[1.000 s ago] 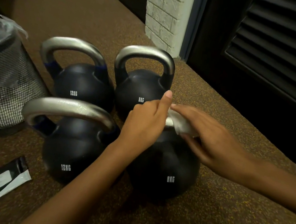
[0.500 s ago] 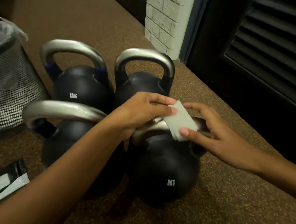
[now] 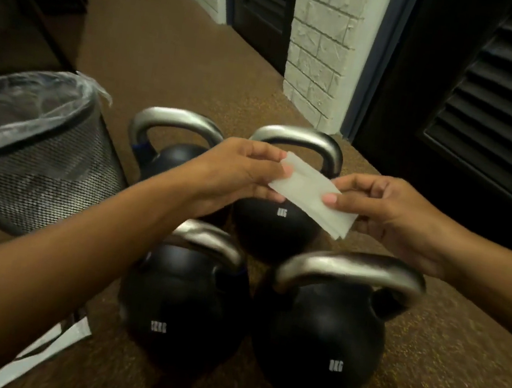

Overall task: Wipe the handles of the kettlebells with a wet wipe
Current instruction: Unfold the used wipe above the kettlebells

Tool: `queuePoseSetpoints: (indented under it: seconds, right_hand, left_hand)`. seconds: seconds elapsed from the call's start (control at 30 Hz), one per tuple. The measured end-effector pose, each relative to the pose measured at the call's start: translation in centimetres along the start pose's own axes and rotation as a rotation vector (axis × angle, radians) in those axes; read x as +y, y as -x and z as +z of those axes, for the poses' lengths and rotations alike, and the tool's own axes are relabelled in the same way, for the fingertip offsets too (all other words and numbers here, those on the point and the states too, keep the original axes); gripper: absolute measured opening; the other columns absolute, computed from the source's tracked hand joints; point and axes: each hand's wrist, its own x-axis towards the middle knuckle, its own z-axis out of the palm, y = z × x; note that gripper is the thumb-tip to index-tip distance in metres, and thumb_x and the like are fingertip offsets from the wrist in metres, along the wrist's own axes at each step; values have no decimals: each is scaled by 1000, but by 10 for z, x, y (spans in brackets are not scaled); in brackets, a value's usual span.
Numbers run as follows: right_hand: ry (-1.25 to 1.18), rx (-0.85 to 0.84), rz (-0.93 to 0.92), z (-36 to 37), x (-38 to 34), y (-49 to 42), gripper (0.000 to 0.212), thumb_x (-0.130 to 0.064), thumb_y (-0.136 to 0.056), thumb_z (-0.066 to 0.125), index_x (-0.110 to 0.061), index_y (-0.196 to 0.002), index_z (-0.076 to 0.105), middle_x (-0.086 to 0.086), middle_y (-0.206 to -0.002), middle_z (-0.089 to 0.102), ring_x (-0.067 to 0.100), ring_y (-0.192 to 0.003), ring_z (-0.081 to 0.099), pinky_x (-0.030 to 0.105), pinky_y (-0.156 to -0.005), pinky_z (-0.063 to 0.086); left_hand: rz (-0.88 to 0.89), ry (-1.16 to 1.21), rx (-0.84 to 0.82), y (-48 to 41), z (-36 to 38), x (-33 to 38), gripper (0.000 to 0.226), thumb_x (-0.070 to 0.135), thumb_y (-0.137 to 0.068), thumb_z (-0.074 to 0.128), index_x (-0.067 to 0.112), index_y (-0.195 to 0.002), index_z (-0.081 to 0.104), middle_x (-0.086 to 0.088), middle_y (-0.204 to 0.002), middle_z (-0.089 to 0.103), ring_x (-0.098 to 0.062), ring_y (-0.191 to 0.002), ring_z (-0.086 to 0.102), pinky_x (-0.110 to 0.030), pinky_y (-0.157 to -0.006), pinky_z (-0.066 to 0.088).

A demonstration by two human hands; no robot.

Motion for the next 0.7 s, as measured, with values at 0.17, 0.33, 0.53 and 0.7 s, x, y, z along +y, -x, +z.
queuePoseSetpoints:
  seconds: [0.17, 0.33, 0.53, 0.7]
  right_hand:
    - [-172, -9, 74, 29, -23, -34, 37, -10, -62, 68, -5, -98, 65, 8, -92, 70, 14, -78, 67, 22, -61, 56]
    - [-231, -36, 91, 73, -52, -76, 24, 4, -76, 63, -7, -97, 65, 8, -94, 69, 16, -80, 67, 22, -60, 56]
    - [-240, -16, 30, 147, -83, -130, 28, 10, -77, 63, -10, -93, 52, 9, -96, 51, 18, -84, 60, 23, -61, 57]
    - [-104, -57, -63, 219, -99, -178, 15, 7, -81, 62, -7, -84, 58, 8, -92, 58, 20, -87, 61, 23, -71, 56]
  left_hand:
    - [-18, 32, 94, 12, -47, 20, 9, 0, -85, 57, 7, -89, 62, 1, -70, 71, -9, -70, 69, -21, -64, 57]
    - [25, 3, 252, 33, -101, 31, 9, 2, -82, 62, 10, -86, 62, -2, -75, 66, -6, -62, 65, -19, -60, 56]
    - [14, 61, 494, 68, -175, 40, 11, 0, -82, 62, 4, -92, 63, -9, -96, 64, -12, -76, 66, -16, -60, 56]
    - [45, 127, 653, 86, -246, 42, 9, -2, -78, 64, 7, -82, 64, -10, -94, 65, -13, -71, 70, -18, -61, 57]
